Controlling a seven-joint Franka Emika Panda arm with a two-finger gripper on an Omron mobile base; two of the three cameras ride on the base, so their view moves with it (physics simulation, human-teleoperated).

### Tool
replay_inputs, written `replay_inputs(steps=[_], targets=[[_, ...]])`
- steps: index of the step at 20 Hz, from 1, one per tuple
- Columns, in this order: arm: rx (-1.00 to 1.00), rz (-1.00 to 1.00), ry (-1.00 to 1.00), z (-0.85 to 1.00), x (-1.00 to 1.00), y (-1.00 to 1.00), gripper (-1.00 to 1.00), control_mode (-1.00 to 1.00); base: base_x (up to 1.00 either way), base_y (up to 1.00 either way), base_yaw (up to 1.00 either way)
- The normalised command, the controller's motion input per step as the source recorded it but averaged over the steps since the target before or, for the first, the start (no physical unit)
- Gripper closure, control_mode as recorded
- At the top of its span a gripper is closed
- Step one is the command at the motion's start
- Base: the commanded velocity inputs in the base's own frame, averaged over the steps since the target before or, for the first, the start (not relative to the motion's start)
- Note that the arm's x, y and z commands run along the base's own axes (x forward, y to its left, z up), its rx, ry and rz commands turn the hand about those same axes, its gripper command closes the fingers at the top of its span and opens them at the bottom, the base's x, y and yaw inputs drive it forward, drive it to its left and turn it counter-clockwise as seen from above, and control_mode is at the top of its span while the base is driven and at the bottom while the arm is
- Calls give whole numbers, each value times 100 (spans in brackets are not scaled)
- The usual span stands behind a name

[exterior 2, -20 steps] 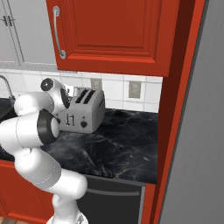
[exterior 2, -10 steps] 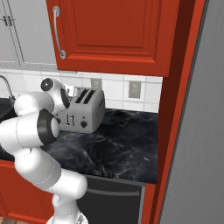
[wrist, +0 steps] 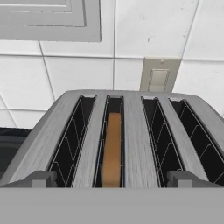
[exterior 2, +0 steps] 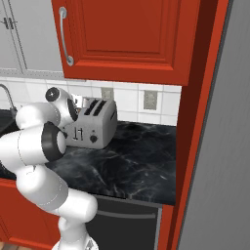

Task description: Start the toaster. Once the lever pops up, take the bread to the plate on the dining counter.

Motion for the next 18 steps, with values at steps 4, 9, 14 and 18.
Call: replay_inputs(steps=[4, 9, 14, 18], targets=[[0, 0, 0, 0, 0, 0, -100, -100, 0, 0, 0], [0, 0, 0, 0, 0, 0, -100, -100, 0, 0, 0], [0, 0, 0, 0, 0, 0, -100, -100, 0, 0, 0], [0, 0, 0, 0, 0, 0, -100, -100, 0, 0, 0]])
